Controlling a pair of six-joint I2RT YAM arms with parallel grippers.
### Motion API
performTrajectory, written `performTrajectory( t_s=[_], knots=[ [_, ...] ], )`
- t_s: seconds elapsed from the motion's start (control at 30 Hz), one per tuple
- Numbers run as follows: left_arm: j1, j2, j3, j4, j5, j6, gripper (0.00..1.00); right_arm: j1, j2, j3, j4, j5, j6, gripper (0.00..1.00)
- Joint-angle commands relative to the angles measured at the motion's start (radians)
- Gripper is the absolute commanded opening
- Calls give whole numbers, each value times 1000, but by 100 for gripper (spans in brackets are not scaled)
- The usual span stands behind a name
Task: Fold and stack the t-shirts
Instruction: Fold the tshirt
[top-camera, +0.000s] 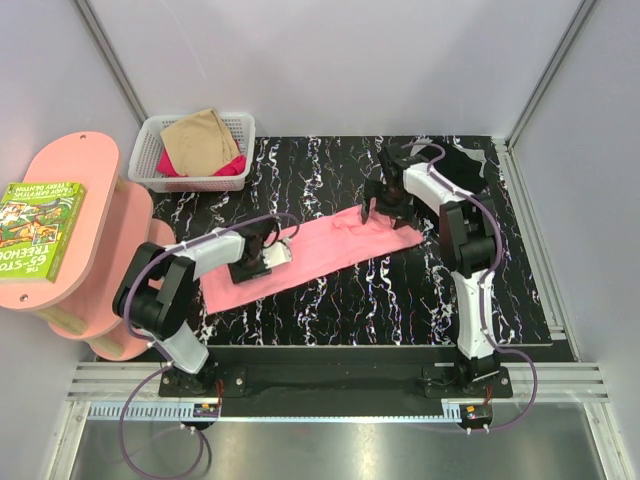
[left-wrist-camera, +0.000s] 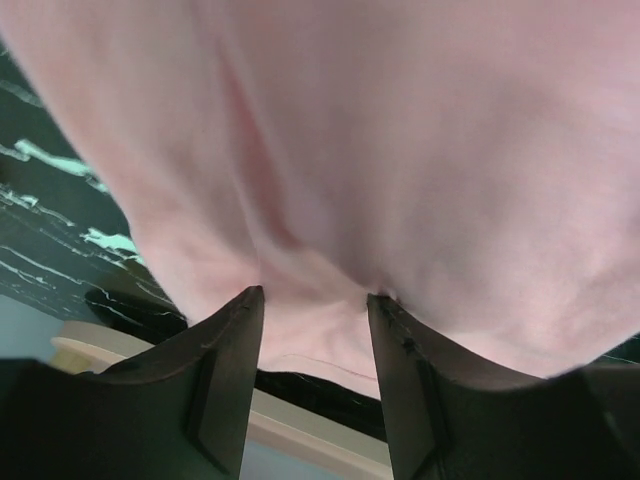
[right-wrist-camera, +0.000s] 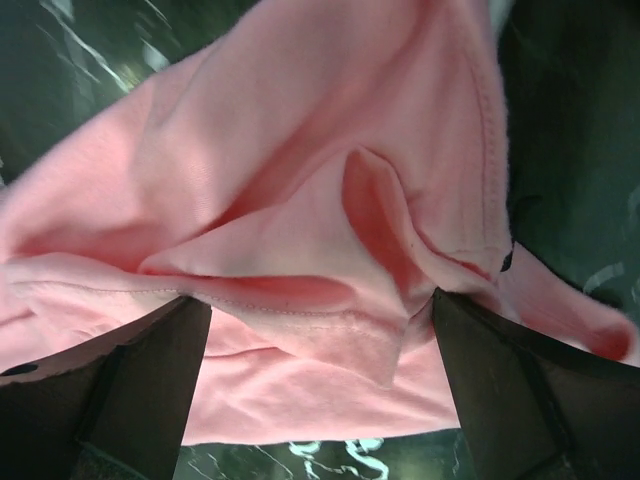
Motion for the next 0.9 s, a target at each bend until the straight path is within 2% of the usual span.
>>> performTrajectory(
  t_s=[0.0,0.1,0.37,0.4,0.5,0.63,0.87],
  knots=[
    [-102,-35,-31,-69,43,-73,51,-5,143,192,-35,-96,-56,100],
    [-160,-39,-40,-86,49,-99,51,-5,225,299,-78,-108,-82,100],
    [-264,-18,-11,-145,100,-148,51,-20,482,773,-273,-136,-116,100],
    [-280,-13,-9,-148,106,-151,51,-26,507,861,-290,-157,-108,100],
    [-301,0,11,-158,125,-162,51,-69,562,957,-284,-237,-64,100],
    [-323,27,67,-175,163,-182,51,-95,597,995,-264,-279,-57,100],
    [-381,106,190,-230,322,-226,51,-133,613,999,-212,-326,-39,100]
  ],
)
